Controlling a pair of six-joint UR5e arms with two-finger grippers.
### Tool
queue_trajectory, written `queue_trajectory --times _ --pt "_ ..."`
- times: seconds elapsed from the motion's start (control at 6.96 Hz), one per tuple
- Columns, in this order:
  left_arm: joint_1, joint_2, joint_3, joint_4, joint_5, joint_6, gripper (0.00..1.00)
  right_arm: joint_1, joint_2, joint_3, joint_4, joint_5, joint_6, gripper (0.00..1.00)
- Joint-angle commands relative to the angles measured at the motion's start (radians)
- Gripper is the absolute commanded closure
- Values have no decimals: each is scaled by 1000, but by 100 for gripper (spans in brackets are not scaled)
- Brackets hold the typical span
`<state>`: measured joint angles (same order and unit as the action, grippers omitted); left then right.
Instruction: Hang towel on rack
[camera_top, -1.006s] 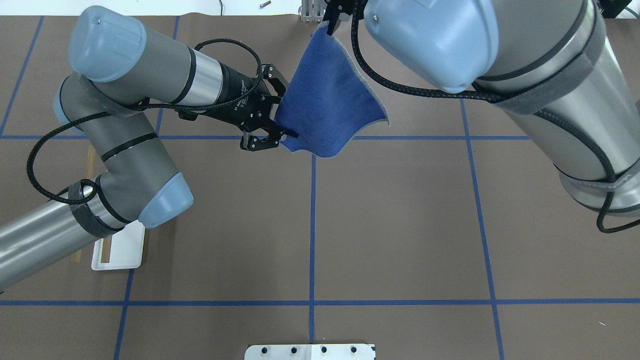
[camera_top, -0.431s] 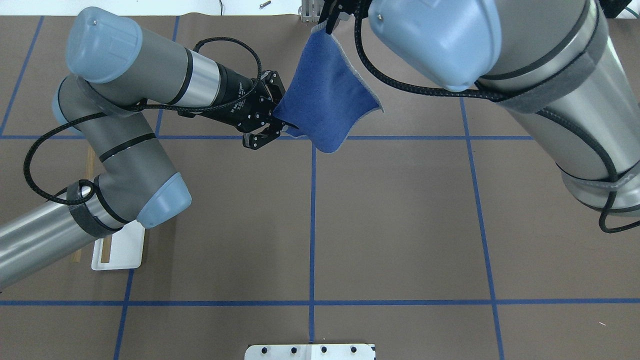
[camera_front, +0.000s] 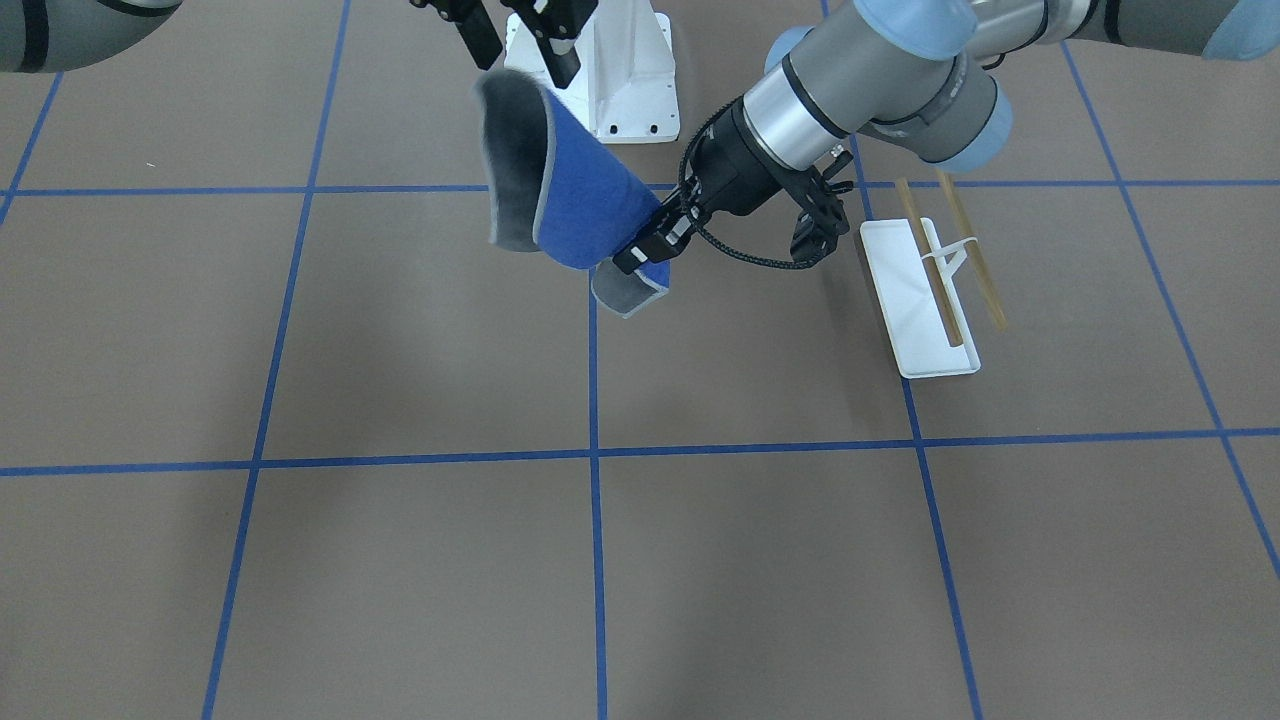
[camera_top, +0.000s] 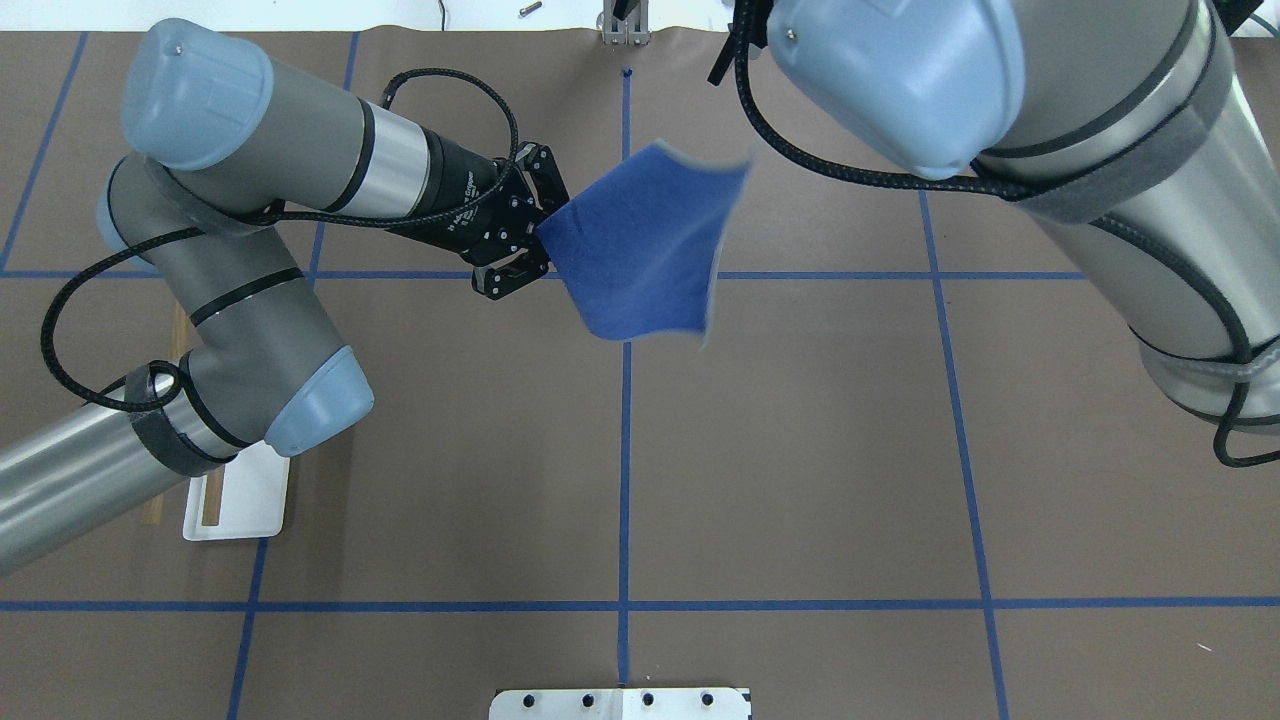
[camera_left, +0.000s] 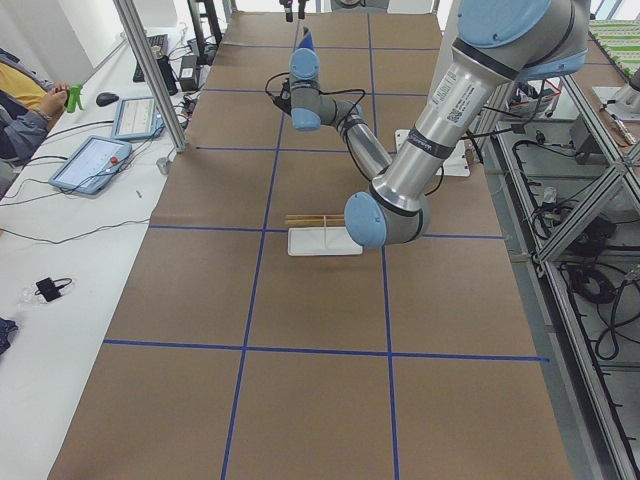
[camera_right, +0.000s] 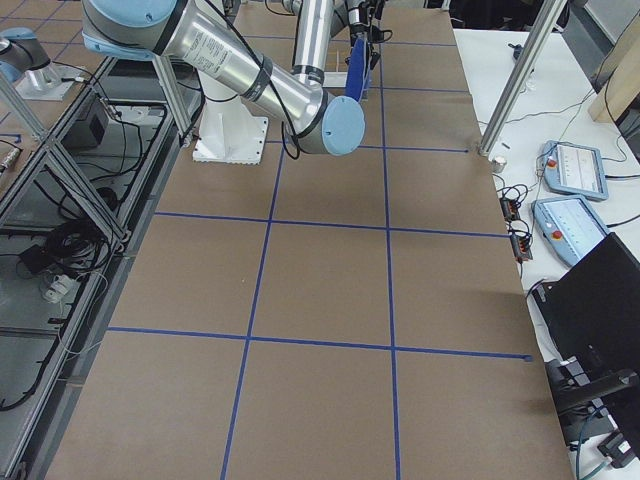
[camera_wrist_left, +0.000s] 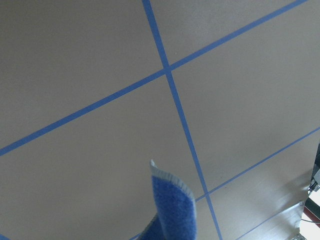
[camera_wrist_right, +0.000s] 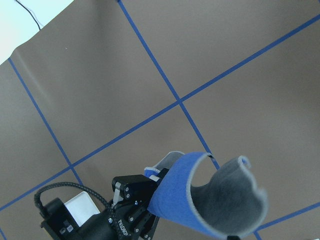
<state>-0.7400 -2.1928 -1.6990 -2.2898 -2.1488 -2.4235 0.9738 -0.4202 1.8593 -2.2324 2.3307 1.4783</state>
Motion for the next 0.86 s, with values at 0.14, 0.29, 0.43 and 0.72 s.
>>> queue_trajectory --times 0.14,0.29,0.43,0.72 --pt "-13 117 -11 -40 4 543 100 20 -81 43 49 1 -9 0" --pt "-33 136 -33 -40 21 661 100 20 -116 63 78 1 -9 0" --pt "-48 165 -69 -40 74 795 100 20 -129 64 86 1 -12 0" --pt "-51 284 -203 -39 284 1193 100 20 -159 72 128 1 -13 0"
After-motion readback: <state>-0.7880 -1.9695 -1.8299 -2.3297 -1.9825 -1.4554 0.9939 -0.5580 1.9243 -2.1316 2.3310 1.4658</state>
